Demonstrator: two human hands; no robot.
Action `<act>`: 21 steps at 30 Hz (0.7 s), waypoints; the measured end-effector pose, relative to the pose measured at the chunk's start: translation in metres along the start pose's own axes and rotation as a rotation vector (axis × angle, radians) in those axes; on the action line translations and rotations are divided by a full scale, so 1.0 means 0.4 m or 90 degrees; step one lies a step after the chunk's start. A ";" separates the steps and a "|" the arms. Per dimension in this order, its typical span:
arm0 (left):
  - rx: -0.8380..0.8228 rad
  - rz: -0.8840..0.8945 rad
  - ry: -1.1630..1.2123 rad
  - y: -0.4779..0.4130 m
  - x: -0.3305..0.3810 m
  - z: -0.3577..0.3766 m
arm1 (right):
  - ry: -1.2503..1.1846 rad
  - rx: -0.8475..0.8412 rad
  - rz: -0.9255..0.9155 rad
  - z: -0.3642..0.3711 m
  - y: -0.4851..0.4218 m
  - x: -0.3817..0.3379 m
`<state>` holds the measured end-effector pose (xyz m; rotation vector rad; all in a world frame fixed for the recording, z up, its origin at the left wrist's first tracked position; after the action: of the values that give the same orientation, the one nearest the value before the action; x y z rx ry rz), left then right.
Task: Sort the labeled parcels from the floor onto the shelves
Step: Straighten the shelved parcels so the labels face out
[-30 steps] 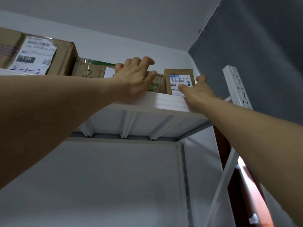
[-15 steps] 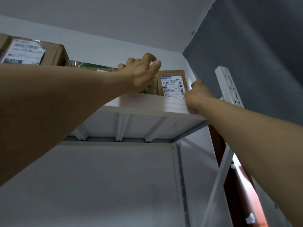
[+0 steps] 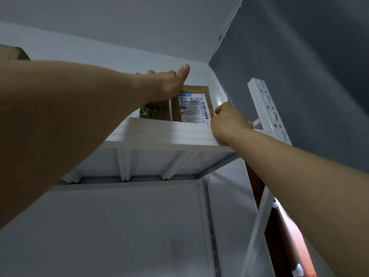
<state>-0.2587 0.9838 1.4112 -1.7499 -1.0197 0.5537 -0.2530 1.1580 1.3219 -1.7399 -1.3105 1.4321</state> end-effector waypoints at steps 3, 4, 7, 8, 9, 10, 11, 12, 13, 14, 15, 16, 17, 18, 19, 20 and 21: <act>0.049 0.045 -0.015 -0.020 0.019 -0.018 | -0.019 0.009 -0.007 0.002 0.001 0.003; 0.065 0.067 -0.011 -0.029 0.024 -0.025 | -0.024 0.013 -0.012 0.004 0.001 0.004; 0.081 0.085 -0.017 -0.037 0.017 -0.039 | -0.034 0.036 -0.022 0.007 -0.001 0.007; 0.076 0.081 -0.023 -0.038 0.009 -0.038 | -0.039 0.042 -0.022 0.008 -0.002 0.006; 0.071 0.075 -0.025 -0.037 0.000 -0.036 | -0.045 0.044 -0.021 0.008 -0.004 0.007; 0.067 0.073 -0.025 -0.035 -0.006 -0.033 | -0.052 0.042 -0.019 0.008 -0.006 0.008; 0.065 0.072 -0.020 -0.031 -0.012 -0.032 | -0.061 0.036 -0.017 0.009 -0.006 0.008; 0.063 0.078 -0.011 -0.032 -0.016 -0.031 | -0.069 0.032 -0.014 0.010 -0.007 0.008; 0.065 0.081 -0.003 -0.032 -0.020 -0.032 | -0.080 0.026 -0.012 0.012 -0.009 0.009; 0.065 0.085 0.000 -0.032 -0.022 -0.034 | -0.082 0.025 -0.010 0.011 -0.009 0.009; 0.066 0.088 0.007 -0.032 -0.023 -0.036 | -0.078 0.028 -0.010 0.011 -0.010 0.011; 0.069 0.092 0.009 -0.035 -0.023 -0.038 | -0.073 0.037 -0.010 0.009 -0.012 0.012; 0.072 0.089 0.015 -0.034 -0.024 -0.042 | -0.071 0.046 -0.010 0.006 -0.010 0.013; 0.075 0.092 0.017 -0.035 -0.023 -0.044 | -0.068 0.058 -0.011 0.006 -0.010 0.015; 0.078 0.091 0.018 -0.026 -0.022 -0.049 | -0.065 0.069 -0.014 0.006 -0.006 0.016; 0.079 0.097 0.023 -0.027 -0.021 -0.050 | -0.057 0.081 -0.017 0.005 -0.006 0.016; 0.083 0.094 0.022 -0.016 -0.021 -0.053 | -0.061 0.092 -0.018 0.005 -0.004 0.018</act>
<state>-0.2498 0.9666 1.4248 -1.7212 -0.8156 0.6662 -0.2557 1.1649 1.3197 -1.5723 -1.2417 1.5701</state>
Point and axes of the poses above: each hand's wrist, its own y-axis away from the middle knuckle, its own z-axis out of the palm, x = y × z, the point moved 7 cm from there along -y, towards the middle knuckle, and after that the axes turned 13 degrees about y, right-handed, at the moved point
